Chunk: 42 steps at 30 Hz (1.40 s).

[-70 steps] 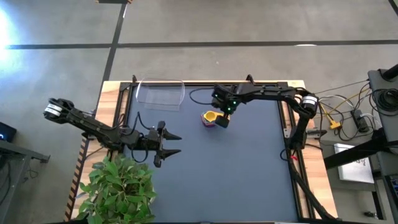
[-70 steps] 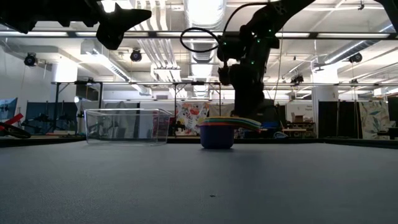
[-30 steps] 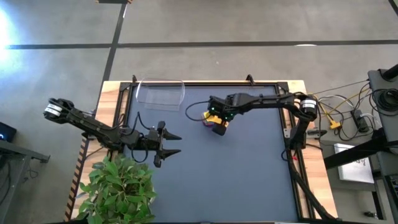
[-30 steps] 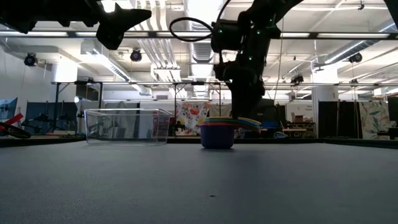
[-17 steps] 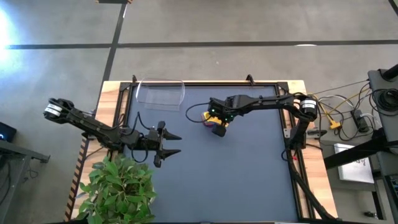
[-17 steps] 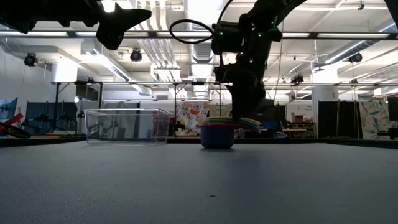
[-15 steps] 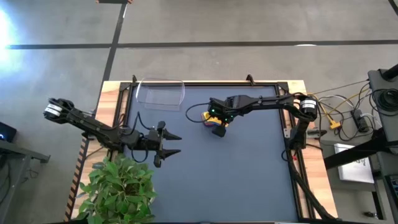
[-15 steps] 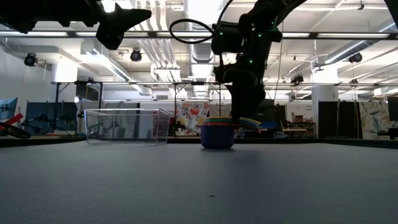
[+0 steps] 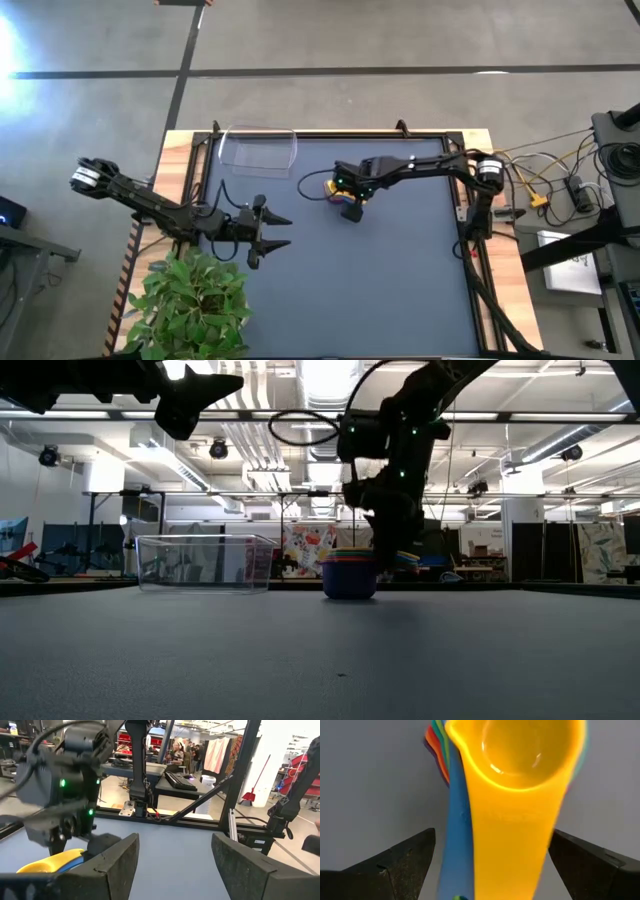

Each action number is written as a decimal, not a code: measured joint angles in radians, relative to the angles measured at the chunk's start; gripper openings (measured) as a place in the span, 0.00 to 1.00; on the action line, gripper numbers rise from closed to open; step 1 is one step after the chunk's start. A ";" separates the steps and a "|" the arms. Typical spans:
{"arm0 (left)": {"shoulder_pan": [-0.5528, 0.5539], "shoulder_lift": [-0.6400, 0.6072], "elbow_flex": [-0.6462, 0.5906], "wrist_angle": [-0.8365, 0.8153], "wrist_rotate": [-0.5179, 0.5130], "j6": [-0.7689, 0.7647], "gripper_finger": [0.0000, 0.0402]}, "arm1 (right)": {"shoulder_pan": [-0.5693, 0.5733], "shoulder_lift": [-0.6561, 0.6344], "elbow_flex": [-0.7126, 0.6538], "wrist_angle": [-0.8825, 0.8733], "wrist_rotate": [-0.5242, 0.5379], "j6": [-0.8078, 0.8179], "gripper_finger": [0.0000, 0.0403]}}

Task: Nest measuring cups in basket
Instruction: Put the nested measuring cups into the transparent bin

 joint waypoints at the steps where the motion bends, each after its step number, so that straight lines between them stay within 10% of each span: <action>1: 0.000 0.000 0.000 0.000 0.000 0.000 0.58 | 0.000 0.013 0.000 -0.001 0.003 -0.010 0.91; 21: 0.000 0.000 0.000 -0.008 0.000 0.007 0.58 | 0.000 0.048 0.000 -0.009 0.060 -0.074 0.88; 42: 0.000 0.000 0.000 -0.008 0.000 0.007 0.58 | 0.000 0.046 0.000 -0.040 0.059 -0.094 0.32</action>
